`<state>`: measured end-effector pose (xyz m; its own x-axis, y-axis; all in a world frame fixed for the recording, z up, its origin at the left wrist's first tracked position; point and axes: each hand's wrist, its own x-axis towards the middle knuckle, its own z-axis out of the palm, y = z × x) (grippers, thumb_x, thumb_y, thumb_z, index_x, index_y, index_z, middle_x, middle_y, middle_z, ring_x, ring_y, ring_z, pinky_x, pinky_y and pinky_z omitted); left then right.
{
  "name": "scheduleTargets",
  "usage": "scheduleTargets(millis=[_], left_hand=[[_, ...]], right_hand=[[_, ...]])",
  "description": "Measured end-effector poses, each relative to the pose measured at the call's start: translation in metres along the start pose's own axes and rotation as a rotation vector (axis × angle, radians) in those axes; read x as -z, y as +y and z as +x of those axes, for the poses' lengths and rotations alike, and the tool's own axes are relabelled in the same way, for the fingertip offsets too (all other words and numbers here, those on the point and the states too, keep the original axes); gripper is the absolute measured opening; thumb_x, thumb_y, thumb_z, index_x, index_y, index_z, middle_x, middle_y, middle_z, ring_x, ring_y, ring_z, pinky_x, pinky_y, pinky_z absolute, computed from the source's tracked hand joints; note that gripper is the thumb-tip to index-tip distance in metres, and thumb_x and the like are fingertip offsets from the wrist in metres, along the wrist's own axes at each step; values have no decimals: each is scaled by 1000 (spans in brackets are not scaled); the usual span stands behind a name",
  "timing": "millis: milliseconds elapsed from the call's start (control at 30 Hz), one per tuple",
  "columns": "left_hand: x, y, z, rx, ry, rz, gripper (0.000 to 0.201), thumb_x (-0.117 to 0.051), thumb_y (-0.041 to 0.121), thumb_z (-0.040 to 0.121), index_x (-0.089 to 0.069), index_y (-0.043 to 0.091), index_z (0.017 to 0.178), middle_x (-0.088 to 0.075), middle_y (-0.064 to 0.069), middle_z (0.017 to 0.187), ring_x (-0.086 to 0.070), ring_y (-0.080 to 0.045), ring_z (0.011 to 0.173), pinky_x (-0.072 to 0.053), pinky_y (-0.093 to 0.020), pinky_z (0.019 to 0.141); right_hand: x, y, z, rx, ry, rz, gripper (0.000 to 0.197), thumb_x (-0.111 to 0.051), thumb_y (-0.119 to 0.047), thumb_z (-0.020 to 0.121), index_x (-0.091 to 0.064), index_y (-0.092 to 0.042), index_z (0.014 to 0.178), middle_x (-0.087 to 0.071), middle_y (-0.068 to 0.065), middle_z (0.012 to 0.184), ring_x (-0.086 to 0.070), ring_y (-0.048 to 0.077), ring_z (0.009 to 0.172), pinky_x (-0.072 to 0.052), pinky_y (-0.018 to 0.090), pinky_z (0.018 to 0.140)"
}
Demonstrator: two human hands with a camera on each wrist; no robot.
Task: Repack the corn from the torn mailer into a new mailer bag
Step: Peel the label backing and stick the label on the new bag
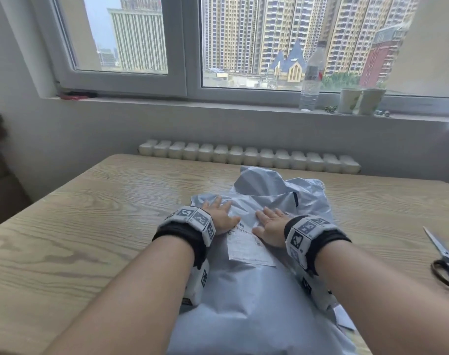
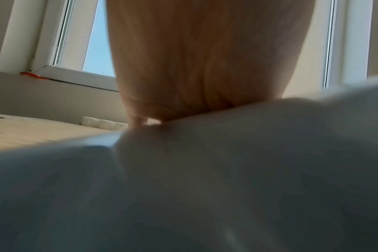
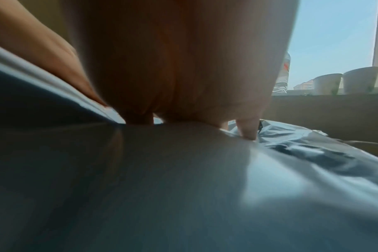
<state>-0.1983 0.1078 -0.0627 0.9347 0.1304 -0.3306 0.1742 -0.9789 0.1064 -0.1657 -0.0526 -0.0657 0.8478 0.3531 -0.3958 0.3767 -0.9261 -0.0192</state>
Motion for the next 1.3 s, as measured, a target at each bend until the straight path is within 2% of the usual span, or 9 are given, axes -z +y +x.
scheduleTargets(millis=[133, 400, 567, 733, 833, 933, 1033, 1100, 1300], left_hand=[[-1, -2, -3, 17, 9, -13, 70, -23, 59, 96, -1, 28, 154, 9, -3, 162, 6, -31, 149, 6, -51, 119], [3, 0, -45, 37, 71, -86, 70, -29, 48, 100, 1, 15, 154, 9, -7, 161, 6, -27, 149, -1, -42, 121], [-9, 8, -79, -7, 67, -92, 71, -35, 43, 100, 2, 17, 154, 9, -8, 161, 8, -24, 149, 2, -40, 121], [-28, 8, -104, -31, 24, -96, 73, -36, 45, 99, 6, 20, 154, 13, -6, 161, 7, -24, 149, 0, -38, 119], [-35, 3, -110, -23, 35, -118, 77, -36, 51, 98, 10, 24, 153, 14, -4, 161, 5, -25, 149, -1, -42, 119], [-31, -3, -107, 4, 47, -123, 79, -39, 48, 98, 10, 19, 153, 13, -5, 161, 6, -23, 149, -1, -42, 122], [-23, 5, -101, -48, 105, -149, 82, -44, 44, 96, 7, 15, 153, 10, -8, 161, 7, -22, 149, -3, -42, 121], [-25, 14, -104, -64, 86, -123, 84, -46, 45, 95, 8, 14, 153, 12, -7, 161, 8, -23, 149, -1, -41, 122], [-43, -10, -100, 60, 98, -116, 85, -40, 52, 96, 8, 13, 153, 10, -9, 161, 3, -26, 149, -4, -40, 122]], right_hand=[[0, 0, -5, -5, 9, 27, 65, -26, -49, 99, -2, -22, 154, 4, 1, 162, 2, 24, 149, -2, 40, 121], [15, -14, -57, 103, 97, 77, 64, -23, -49, 100, -1, -22, 154, 1, 3, 162, 0, 22, 149, -5, 43, 121], [3, -30, -93, 193, 91, 55, 61, -24, -44, 102, -1, -22, 154, 2, 5, 162, 0, 22, 149, -2, 38, 119], [-22, -35, -108, 218, 34, 88, 60, -24, -42, 102, -3, -21, 154, -1, 3, 162, -6, 21, 149, -6, 39, 121], [-28, -23, -107, 155, 3, 121, 59, -25, -44, 101, -13, -19, 153, -14, 3, 160, -18, 22, 147, -12, 42, 120], [-27, -17, -111, 126, 37, 148, 55, -28, -44, 100, -27, -15, 147, -30, 8, 154, -32, 25, 140, -21, 43, 117], [-20, -27, -121, 248, 111, 153, 60, -26, -41, 102, -10, -13, 153, -10, 4, 161, -15, 20, 147, -13, 38, 120], [-21, -37, -127, 324, 105, 141, 59, -28, -36, 102, -10, -11, 153, -8, 6, 161, -12, 20, 148, -10, 34, 120], [-36, -33, -129, 335, 49, 44, 61, -24, -40, 103, -3, -14, 153, 6, 5, 162, 0, 18, 149, -3, 32, 120]])
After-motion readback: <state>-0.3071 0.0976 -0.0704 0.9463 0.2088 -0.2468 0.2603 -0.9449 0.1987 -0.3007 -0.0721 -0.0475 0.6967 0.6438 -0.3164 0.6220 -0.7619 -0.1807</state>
